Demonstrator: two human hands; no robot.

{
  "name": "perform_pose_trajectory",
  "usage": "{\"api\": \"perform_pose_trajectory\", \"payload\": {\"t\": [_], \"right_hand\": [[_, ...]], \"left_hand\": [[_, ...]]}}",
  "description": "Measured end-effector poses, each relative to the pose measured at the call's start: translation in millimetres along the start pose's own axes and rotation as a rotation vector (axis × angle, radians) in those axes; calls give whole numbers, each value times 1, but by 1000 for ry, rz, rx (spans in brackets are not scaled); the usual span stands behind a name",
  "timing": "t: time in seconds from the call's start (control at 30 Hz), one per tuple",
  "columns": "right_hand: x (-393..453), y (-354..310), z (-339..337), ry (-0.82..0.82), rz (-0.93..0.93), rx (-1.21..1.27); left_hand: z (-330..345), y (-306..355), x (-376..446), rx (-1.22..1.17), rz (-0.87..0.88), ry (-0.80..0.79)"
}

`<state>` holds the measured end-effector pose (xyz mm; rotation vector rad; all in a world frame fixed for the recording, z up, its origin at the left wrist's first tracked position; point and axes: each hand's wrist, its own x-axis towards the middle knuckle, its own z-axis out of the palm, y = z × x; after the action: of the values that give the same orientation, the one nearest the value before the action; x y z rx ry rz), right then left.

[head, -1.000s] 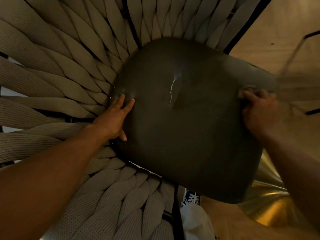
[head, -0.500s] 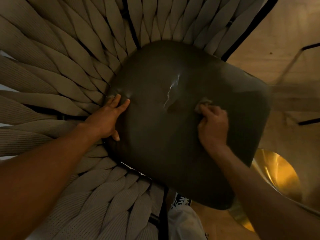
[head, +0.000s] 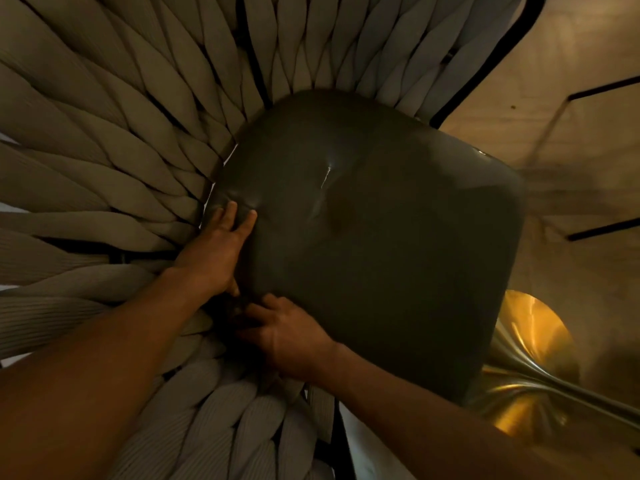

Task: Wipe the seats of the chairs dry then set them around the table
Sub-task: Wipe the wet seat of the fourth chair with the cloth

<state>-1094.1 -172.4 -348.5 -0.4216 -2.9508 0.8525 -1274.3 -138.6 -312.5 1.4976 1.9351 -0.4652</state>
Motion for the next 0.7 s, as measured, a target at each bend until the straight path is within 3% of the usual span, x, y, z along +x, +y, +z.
{"api": "perform_pose_trajectory", "payload": {"t": [0.33, 0.53, 0.7], "right_hand": [[-32, 118, -75, 255, 440, -173], [-101, 203, -149, 373, 929, -265], [-136, 241, -182, 547, 1269, -166]], "left_hand": [[-23, 31, 2, -58, -67, 52], [-14, 7, 10, -214, -134, 8], [-7, 7, 13, -172, -134, 56]]}}
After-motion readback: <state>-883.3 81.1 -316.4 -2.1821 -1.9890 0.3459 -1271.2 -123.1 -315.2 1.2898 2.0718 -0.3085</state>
